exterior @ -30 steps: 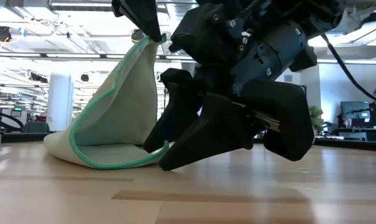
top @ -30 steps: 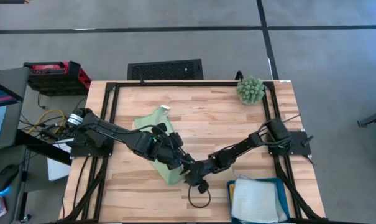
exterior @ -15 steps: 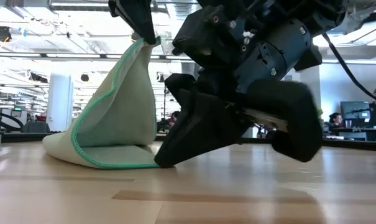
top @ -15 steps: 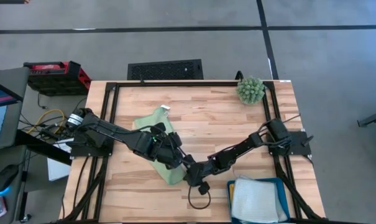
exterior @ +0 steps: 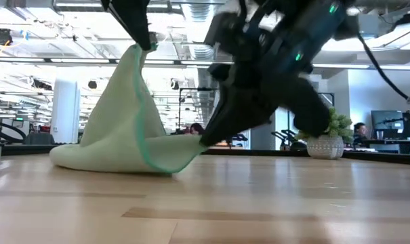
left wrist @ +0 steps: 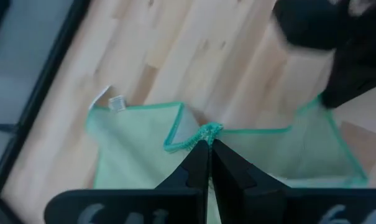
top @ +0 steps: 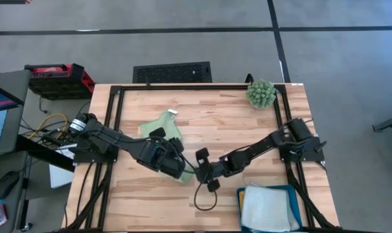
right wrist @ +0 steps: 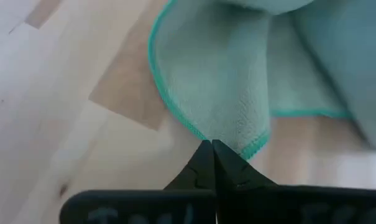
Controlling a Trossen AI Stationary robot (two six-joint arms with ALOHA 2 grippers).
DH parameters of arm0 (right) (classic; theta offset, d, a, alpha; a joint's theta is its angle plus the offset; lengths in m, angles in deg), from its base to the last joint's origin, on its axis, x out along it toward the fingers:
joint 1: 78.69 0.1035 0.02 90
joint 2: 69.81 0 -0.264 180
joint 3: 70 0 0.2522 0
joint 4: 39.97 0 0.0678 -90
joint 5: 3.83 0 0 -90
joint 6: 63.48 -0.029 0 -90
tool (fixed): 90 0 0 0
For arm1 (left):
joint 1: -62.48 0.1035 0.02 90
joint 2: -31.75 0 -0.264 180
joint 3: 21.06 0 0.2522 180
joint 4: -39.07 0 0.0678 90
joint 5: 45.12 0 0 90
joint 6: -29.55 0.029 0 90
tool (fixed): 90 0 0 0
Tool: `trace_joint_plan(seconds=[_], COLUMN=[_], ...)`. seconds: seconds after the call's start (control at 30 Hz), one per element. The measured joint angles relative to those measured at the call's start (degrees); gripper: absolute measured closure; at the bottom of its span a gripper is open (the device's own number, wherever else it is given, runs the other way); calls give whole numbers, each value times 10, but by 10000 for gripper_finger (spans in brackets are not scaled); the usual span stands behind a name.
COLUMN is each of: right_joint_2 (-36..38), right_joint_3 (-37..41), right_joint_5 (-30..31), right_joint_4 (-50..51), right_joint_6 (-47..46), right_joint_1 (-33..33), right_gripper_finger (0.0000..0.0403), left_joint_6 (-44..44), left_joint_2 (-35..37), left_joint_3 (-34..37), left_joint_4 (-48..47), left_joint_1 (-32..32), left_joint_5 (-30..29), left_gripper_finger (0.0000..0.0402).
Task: Fold microfiber towels
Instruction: Fold the green towel
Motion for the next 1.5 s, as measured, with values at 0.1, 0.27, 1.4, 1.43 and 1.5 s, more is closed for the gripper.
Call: trace_joint_plan(seconds=[0.1, 0.27, 1.4, 1.43, 1.5], right_joint_2=[31, 95, 455, 456, 459], right_joint_3=[0, -1, -2, -2, -2], right_joint_5=[40, 106, 359, 359, 359], right_joint_4=[44, 95, 160, 141, 103], right_joint_6=[-15, -20, 93, 115, 160], right_joint_1=[7, 18, -214, -227, -248], right_gripper_finger=[399, 401, 403, 403, 403], left_joint_6=[-26, -49, 223, 258, 320], left_joint_2=[0, 3, 180, 181, 181], left_joint_3=[0, 0, -1, -1, -1], left_joint_4=[-22, -45, 66, 99, 152], left_joint_1=[-4, -9, 264, 278, 299], left_joint_5=[-30, -75, -378, -380, -379], left_gripper_finger=[401, 401, 402, 402, 402])
